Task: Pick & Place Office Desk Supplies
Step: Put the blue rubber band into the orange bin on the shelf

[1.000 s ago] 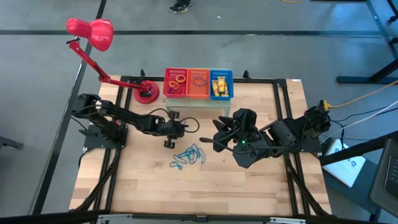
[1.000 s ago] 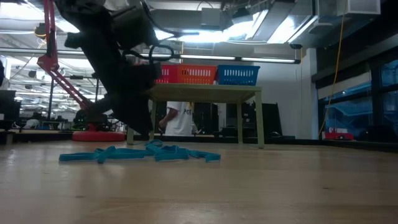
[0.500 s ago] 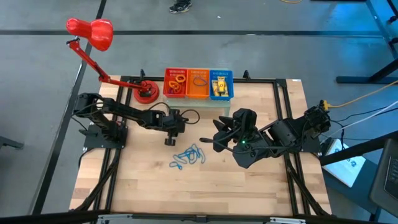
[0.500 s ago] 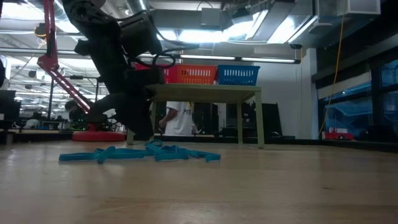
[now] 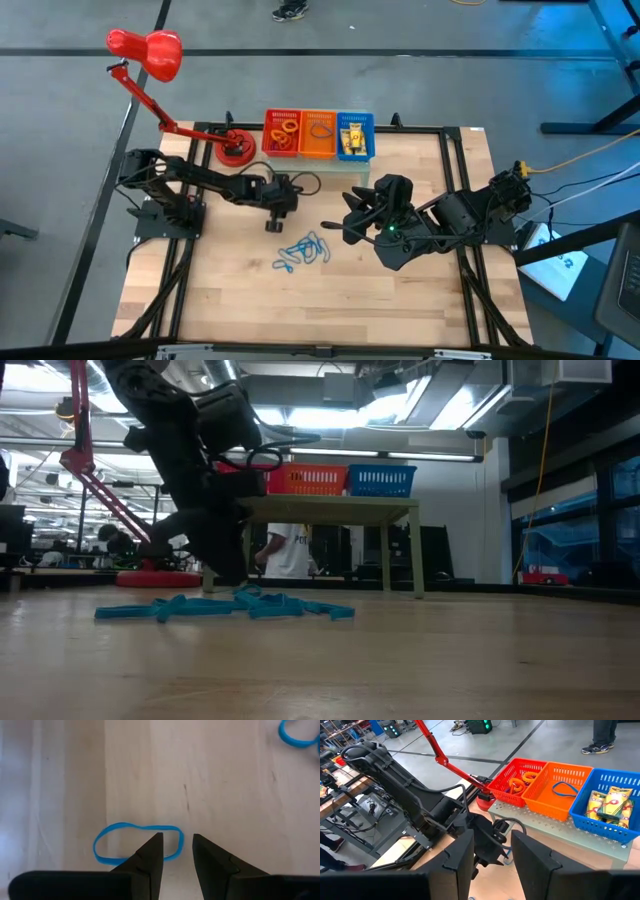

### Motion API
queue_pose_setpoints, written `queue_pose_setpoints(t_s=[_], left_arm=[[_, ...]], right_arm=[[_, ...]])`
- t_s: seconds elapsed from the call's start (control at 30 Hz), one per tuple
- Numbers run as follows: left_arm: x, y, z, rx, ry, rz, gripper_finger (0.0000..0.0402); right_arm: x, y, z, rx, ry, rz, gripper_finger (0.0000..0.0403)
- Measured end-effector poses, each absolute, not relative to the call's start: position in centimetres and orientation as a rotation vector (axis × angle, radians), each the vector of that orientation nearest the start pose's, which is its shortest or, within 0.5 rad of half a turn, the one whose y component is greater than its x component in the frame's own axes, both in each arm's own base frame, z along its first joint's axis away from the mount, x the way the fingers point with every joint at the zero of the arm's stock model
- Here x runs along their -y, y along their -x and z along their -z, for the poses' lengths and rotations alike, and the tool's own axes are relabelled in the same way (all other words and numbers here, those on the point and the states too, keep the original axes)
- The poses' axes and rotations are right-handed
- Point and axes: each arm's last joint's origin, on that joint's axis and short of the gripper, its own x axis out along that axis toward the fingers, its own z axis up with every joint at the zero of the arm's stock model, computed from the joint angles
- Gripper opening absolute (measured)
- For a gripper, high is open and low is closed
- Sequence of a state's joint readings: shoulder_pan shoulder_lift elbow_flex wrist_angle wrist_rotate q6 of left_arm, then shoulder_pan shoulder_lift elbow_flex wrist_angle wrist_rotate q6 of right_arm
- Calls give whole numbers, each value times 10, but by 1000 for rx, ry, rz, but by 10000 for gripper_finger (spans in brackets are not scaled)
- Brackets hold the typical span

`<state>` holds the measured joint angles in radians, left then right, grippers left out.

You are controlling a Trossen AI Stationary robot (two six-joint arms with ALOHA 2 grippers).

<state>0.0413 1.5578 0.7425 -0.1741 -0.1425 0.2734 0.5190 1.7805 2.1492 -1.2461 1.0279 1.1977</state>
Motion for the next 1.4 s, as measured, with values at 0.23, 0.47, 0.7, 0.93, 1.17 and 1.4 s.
queue_pose_setpoints(t_s=[0.23,0.47,0.7,0.93,1.17,1.4], left_arm=[[-10,-282,-146,-1025,-326,-54,101],[-8,-286,-133,-1058,-340,-103,101],[-10,-289,-134,-1030,-295,-102,101],[-9,-289,-132,-1028,-172,-91,85],[-8,-288,-131,-1041,-108,-79,44],[-1,-288,-131,-1041,-49,-72,4]], right_arm=[[-145,-303,-442,-254,-519,747,132],[-145,-303,-442,-255,-515,747,132],[-145,-303,-442,-266,-525,738,132],[-145,-303,-442,-270,-520,735,132],[-145,-303,-442,-272,-516,734,132],[-146,-303,-442,-275,-523,725,132]])
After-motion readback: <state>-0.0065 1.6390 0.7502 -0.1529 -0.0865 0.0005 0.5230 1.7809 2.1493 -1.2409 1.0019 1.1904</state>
